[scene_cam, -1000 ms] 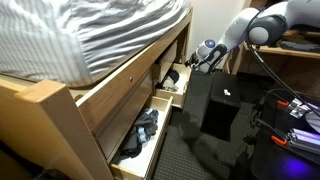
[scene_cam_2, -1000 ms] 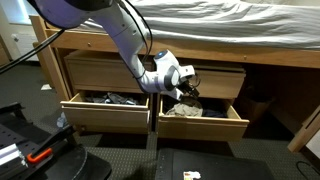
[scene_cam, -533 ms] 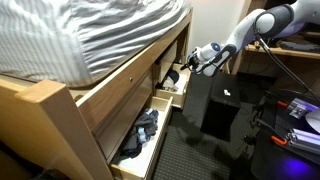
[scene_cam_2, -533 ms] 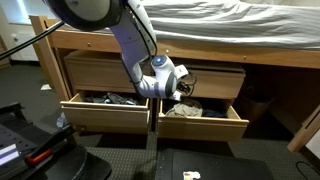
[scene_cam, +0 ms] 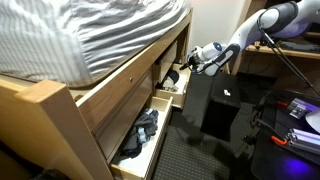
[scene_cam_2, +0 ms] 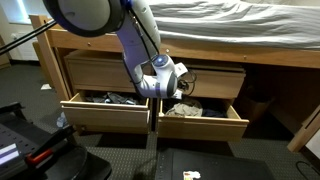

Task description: Close the top right drawer

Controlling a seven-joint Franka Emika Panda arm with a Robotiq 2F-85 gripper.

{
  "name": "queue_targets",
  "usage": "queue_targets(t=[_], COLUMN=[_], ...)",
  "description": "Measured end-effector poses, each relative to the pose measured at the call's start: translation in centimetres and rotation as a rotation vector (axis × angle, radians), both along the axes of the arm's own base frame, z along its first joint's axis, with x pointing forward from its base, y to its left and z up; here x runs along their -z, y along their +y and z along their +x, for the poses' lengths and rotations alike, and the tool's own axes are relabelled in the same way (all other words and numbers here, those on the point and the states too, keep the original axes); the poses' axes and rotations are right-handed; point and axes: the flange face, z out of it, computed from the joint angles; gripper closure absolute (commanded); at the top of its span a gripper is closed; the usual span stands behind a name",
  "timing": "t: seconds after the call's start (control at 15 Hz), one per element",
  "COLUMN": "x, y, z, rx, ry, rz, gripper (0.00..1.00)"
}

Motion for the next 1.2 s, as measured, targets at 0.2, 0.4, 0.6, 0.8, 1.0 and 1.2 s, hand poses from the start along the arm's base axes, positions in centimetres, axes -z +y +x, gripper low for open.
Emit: queue_targets(t=[0.2,0.4,0.6,0.8,1.0,1.2], x=[0.2,-1.1,-4.3,-7.1,-8.6,-8.4], y=[3.0,8.8,13.9,14.8,14.0,14.4], z=[1.4,5.3,8.9,10.3,10.2,10.2], rx=[-0.028,-0.036,-0.016,0.054,0.125,0.123], ry=[0.021,0.016,-0.049,-0.101,-0.118,-0.117], rz=[0.004,-0.03,-0.1,-0.175,-0.224,-0.211], gripper=[0.0,0.0,0.0,0.0,0.0,0.0])
